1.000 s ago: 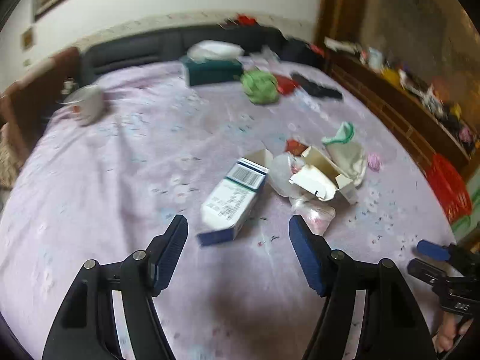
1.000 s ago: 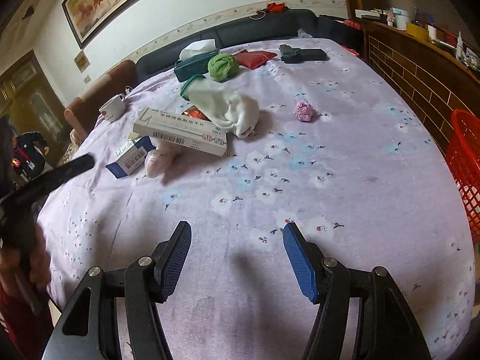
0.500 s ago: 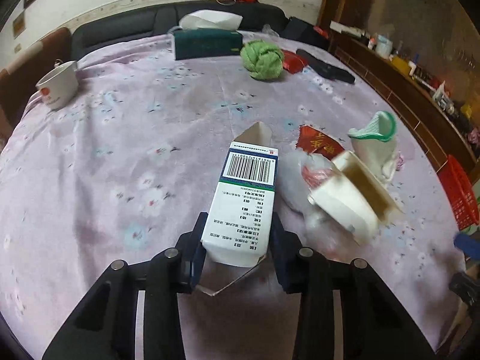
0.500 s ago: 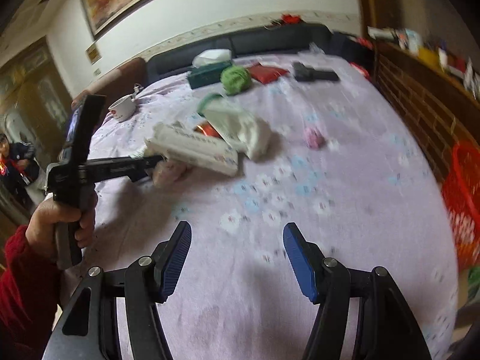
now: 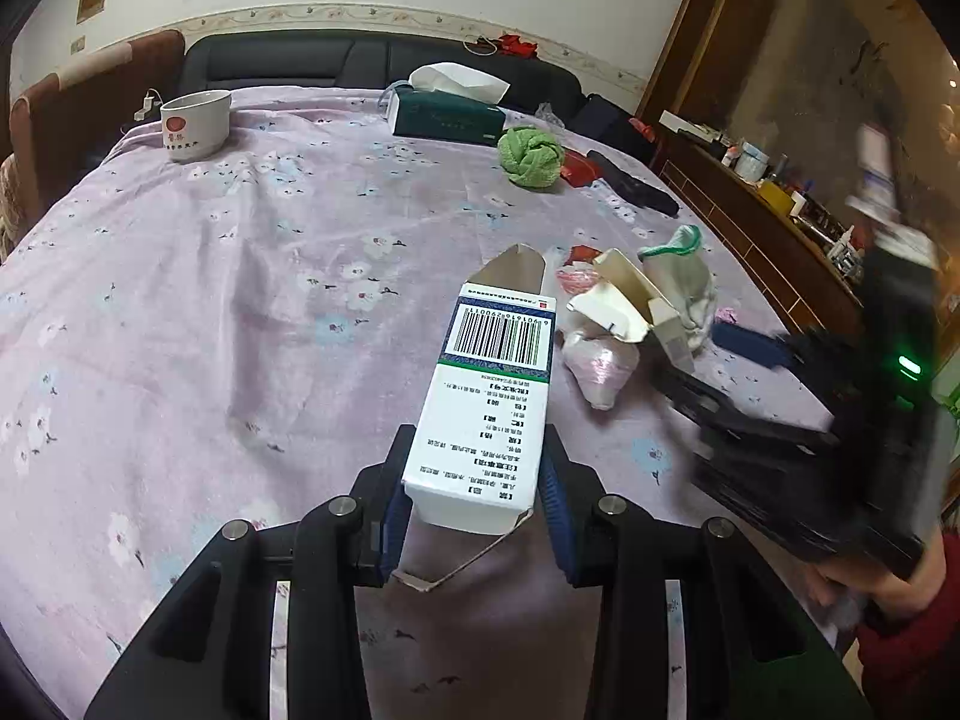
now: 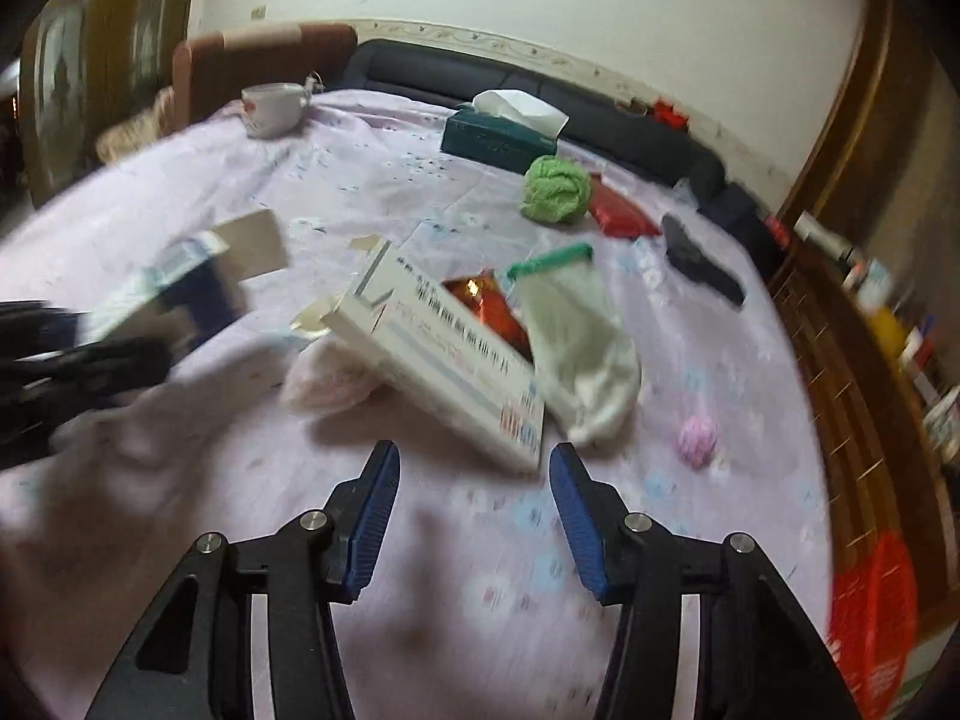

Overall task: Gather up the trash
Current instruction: 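Close the left tool on the white-and-blue medicine box, then hold the medicine box in the left tool while the right tool grasps the white ointment box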

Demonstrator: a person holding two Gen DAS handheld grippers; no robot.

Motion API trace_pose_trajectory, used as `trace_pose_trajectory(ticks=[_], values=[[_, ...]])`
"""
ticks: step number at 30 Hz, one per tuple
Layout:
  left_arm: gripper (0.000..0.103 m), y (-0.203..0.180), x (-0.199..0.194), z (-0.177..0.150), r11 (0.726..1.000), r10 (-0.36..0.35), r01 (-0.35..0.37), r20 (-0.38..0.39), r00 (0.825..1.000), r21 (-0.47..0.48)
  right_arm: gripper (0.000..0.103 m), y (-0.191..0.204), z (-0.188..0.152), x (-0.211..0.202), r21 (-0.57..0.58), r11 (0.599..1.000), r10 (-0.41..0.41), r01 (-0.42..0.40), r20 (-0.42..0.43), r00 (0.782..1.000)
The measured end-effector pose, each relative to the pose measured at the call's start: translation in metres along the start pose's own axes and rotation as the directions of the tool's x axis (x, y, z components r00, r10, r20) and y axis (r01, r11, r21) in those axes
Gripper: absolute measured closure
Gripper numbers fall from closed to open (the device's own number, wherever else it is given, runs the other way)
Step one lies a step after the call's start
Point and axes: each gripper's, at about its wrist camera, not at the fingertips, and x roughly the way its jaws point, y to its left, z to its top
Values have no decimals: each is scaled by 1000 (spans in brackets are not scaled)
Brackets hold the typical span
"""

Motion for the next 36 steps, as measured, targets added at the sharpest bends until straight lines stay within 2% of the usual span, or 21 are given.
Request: trace_pose_trajectory(ticks=[2, 3, 4, 6, 7, 9, 12, 15, 18, 21, 23, 26, 36], values=[[66, -3, -2, -3, 1000, -2, 2, 12, 1000, 2, 51, 7, 8, 11, -46, 998, -34, 34, 13, 999], [66, -5, -3, -6, 1000, -3, 3, 18, 1000, 4, 58, 8, 11, 16, -55, 997, -50, 51, 18, 999], [66, -5, -4, -8, 1000, -6, 6, 20, 1000, 7, 79, 8, 12, 20, -50, 997, -62, 63, 13, 998], [66, -7, -8, -12, 1000, -7, 7, 40, 999, 8, 84, -1, 13, 22, 7, 997, -78, 78, 10, 997], [66, -7, -11, -13, 1000, -5, 5, 51, 999, 8, 90, -6, 14, 18, 40, 997, -70, 69, 22, 997], [66, -9, -15, -15, 1000, -9, 8, 78, 997, 8, 90, -22, 11, 3, 140, 990, -18, 11, 50, 999], [66, -15, -21, -19, 1000, -8, 6, 117, 993, 17, 89, -39, 0, -24, 276, 954, 87, -115, 112, 990], [66, -22, -24, -22, 999, 2, -9, 143, 990, 48, 89, -43, -17, -43, 352, 910, 166, -218, 172, 971], [66, -26, -24, -22, 997, 10, -21, 149, 989, 69, 89, -38, -34, -51, 387, 877, 216, -286, 214, 952], [66, -26, -23, -22, 997, 15, -26, 143, 990, 74, 89, -31, -41, -50, 398, 869, 218, -295, 227, 949], [66, -26, -22, -22, 997, 13, -23, 138, 990, 71, 89, -24, -45, -50, 389, 881, 189, -270, 232, 954], [66, -25, -21, -21, 997, 17, -26, 137, 990, 69, 89, -25, -45, -48, 407, 875, 181, -263, 227, 957], [66, -24, -20, -20, 997, 5, -15, 136, 991, 70, 89, -25, -46, -41, 420, 892, 112, -164, 146, 983]])
